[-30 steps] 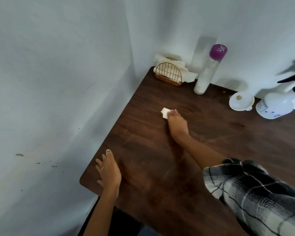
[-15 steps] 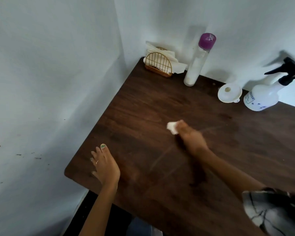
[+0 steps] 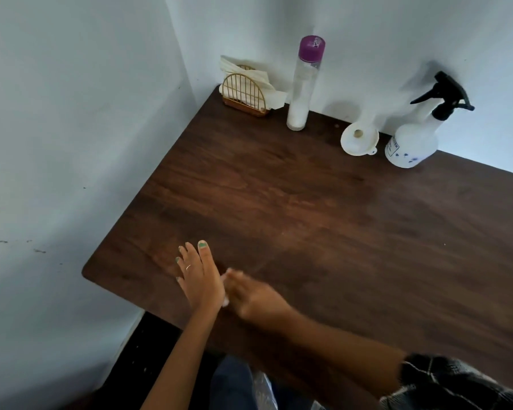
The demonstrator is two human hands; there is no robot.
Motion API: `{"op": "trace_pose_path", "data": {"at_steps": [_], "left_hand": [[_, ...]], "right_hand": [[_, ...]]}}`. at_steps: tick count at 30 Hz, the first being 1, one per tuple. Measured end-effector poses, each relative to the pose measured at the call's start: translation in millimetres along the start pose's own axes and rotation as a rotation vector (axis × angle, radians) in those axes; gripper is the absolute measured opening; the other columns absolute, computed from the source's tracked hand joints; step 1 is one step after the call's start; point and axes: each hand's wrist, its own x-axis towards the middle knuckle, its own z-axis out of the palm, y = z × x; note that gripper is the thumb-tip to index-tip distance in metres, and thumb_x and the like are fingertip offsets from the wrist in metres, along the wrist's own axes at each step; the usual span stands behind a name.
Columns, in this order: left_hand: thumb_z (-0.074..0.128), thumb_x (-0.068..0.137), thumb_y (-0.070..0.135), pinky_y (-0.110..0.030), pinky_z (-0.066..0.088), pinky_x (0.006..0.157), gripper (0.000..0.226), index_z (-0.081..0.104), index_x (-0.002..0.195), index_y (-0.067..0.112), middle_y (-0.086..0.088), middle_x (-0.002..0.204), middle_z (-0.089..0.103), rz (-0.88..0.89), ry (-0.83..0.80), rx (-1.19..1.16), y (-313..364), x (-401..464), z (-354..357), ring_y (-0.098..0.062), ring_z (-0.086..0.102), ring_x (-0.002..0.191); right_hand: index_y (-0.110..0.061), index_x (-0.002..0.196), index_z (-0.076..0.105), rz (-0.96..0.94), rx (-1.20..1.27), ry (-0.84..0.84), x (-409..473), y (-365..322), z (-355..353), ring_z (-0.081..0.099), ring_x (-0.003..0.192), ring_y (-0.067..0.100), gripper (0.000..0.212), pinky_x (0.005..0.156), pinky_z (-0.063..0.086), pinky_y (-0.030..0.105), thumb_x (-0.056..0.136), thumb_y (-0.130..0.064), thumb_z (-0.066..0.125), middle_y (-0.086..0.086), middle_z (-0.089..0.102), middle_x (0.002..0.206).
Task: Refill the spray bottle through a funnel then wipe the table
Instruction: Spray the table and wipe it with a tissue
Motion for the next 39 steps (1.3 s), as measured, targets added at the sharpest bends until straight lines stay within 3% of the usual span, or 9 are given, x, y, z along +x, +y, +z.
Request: {"op": "trace_pose_path", "data": {"at_steps": [5,7,15,19,24,28,32,36,39], "left_hand": [[0.012,0.099,0.049,-0.045,-0.003,0.118,0.064,0.008,0.152,0.014,0.0,0.16,0.003,-0.006,-0.008,0.0,-4.7,-20.5,7.2,-0.018,-0.002,0.147],[0.011,0.098,0.051,-0.045,-0.002,0.118,0.065,0.008,0.152,0.014,0.0,0.16,0.003,-0.007,-0.008,0.009,-7.7,-26.8,9.3,-0.018,-0.002,0.148],[0.009,0.099,0.047,-0.045,-0.002,0.117,0.063,0.011,0.152,0.014,-0.002,0.16,0.004,0.021,-0.005,0.088,-15.7,-42.2,20.8,-0.02,-0.002,0.148],[0.008,0.098,0.05,-0.045,-0.004,0.117,0.065,0.01,0.152,0.015,-0.001,0.16,0.004,-0.009,0.012,0.071,-11.5,-43.0,23.9,-0.02,-0.003,0.147],[0.01,0.098,0.051,-0.045,-0.005,0.117,0.065,0.012,0.152,0.015,0.0,0.16,0.005,-0.021,0.019,-0.031,-5.7,-45.3,25.3,-0.018,-0.003,0.148],[0.009,0.098,0.051,-0.045,-0.005,0.117,0.063,0.012,0.152,0.017,0.001,0.16,0.004,-0.038,0.008,-0.032,-3.5,-43.5,25.9,-0.018,-0.002,0.147],[0.008,0.098,0.052,-0.044,-0.005,0.118,0.065,0.01,0.152,0.017,0.001,0.16,0.004,-0.047,0.002,-0.008,-5.4,-44.8,25.5,-0.017,-0.002,0.147],[0.009,0.098,0.051,-0.044,-0.005,0.118,0.064,0.01,0.152,0.016,0.0,0.16,0.004,-0.046,0.01,0.003,-7.6,-46.0,27.0,-0.016,-0.002,0.147],[0.01,0.098,0.052,-0.044,-0.006,0.118,0.066,0.011,0.152,0.015,0.0,0.16,0.004,-0.045,0.024,0.007,-7.5,-47.2,29.6,-0.017,-0.003,0.147]], "right_hand": [[-0.011,0.136,0.047,-0.216,-0.053,0.209,-26.1,69.0,-24.6,0.042,0.132,0.014,0.037,0.108,0.026,0.013,0.101,-0.02,0.038,0.005,0.044,0.144],[-0.026,0.133,0.05,0.063,-0.136,0.264,-39.6,127.9,-60.9,0.043,0.125,0.001,0.034,0.099,0.025,0.002,0.1,-0.03,0.043,-0.007,0.047,0.139],[-0.01,0.117,0.057,0.791,-0.155,0.349,-68.7,208.0,-85.2,0.056,0.109,0.036,0.031,0.083,0.045,0.039,0.092,-0.006,0.039,0.016,0.058,0.123],[-0.021,0.109,0.061,0.57,-0.092,0.289,-53.7,99.1,-44.8,0.06,0.099,0.021,0.039,0.087,0.046,0.035,0.096,-0.045,0.033,0.001,0.065,0.103],[-0.002,0.096,0.073,-0.03,-0.028,0.212,-74.0,14.2,30.0,0.07,0.092,0.027,0.032,0.076,0.057,0.031,0.087,-0.009,0.044,0.014,0.072,0.1],[-0.008,0.131,0.054,-0.217,-0.022,0.15,-78.0,70.9,-3.6,0.047,0.128,0.013,0.036,0.105,0.031,0.013,0.102,-0.019,0.036,0.004,0.049,0.14],[-0.027,0.133,0.051,0.337,-0.139,0.272,-94.0,179.7,-74.1,0.044,0.126,0.004,0.041,0.103,0.032,0.017,0.095,-0.043,0.047,-0.013,0.049,0.135],[-0.01,0.129,0.055,0.652,-0.23,0.311,-102.8,226.5,-86.2,0.043,0.131,0.028,0.041,0.099,0.04,0.041,0.091,-0.001,0.043,0.009,0.05,0.139],[-0.024,0.107,0.062,0.68,-0.212,0.314,-100.6,188.9,-63.9,0.062,0.103,0.031,0.028,0.086,0.049,0.043,0.095,-0.039,0.042,0.008,0.066,0.11]]}}
